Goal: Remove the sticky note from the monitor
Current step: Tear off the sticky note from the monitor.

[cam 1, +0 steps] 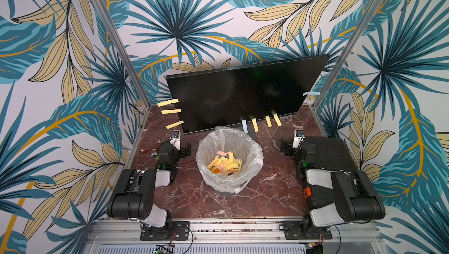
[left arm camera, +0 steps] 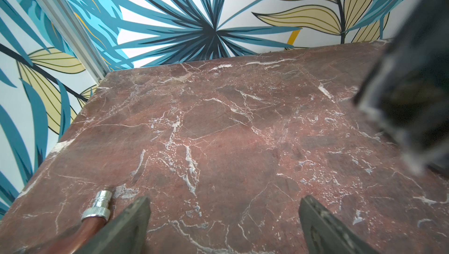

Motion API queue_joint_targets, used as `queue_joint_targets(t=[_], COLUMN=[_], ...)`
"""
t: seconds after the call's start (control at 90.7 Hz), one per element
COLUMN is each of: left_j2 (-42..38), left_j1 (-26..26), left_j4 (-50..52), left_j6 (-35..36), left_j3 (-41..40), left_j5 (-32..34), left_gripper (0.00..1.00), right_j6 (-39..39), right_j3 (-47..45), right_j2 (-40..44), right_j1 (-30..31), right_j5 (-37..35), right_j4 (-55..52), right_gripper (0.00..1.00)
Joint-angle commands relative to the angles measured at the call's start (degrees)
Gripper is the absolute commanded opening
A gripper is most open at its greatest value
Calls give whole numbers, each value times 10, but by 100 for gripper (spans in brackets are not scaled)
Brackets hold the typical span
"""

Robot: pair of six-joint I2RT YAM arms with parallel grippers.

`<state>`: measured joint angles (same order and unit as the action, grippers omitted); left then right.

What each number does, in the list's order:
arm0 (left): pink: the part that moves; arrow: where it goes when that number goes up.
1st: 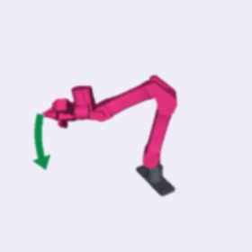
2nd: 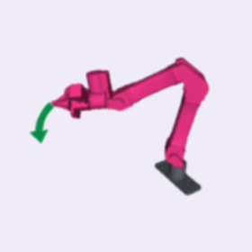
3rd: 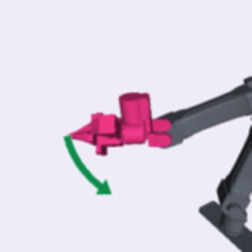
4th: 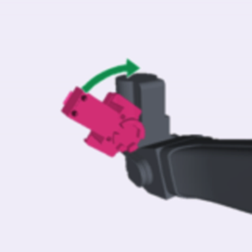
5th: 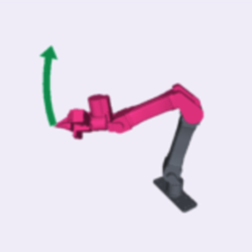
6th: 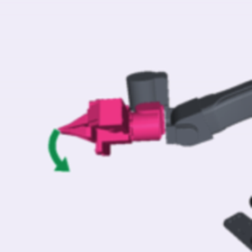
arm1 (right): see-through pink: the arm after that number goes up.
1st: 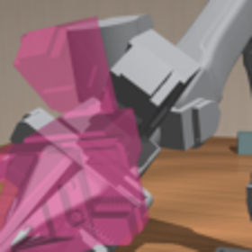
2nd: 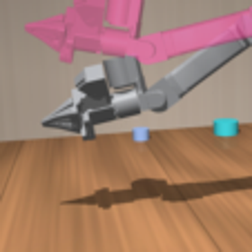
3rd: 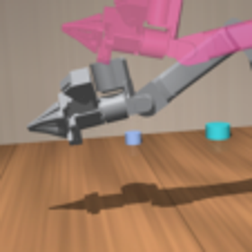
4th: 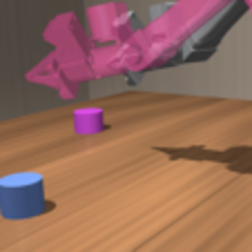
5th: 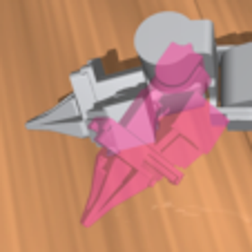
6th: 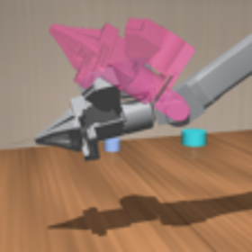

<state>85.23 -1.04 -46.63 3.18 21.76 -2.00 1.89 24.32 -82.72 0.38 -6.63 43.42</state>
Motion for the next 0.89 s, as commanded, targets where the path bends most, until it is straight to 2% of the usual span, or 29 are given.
queue_joint_targets(t=[0.0, 0.099, 0.287, 0.496, 0.65, 0.882], left_j2=[-75, -140, -250, -309, -352, -455], left_j1=[-1, -2, -2, -2, -1, -2], left_j4=[28, 169, 390, 629, 739, 860], left_j6=[-3, -5, -35, -110, -196, -317], left_j3=[-6, 17, 36, 89, 119, 153], left_j5=[20, 38, 52, 78, 111, 92], left_gripper=[100, 100, 100, 100, 100, 100], right_j6=[13, 37, 135, 250, 254, 272], right_j3=[38, 55, 113, 169, 197, 222], right_j2=[82, 134, 201, 226, 227, 253], right_j1=[1, 2, 1, 1, 2, 1], right_j5=[-22, -36, -69, -89, -18, 54], right_j4=[-140, -232, -424, -574, -621, -663], right_gripper=[99, 100, 99, 99, 99, 100])
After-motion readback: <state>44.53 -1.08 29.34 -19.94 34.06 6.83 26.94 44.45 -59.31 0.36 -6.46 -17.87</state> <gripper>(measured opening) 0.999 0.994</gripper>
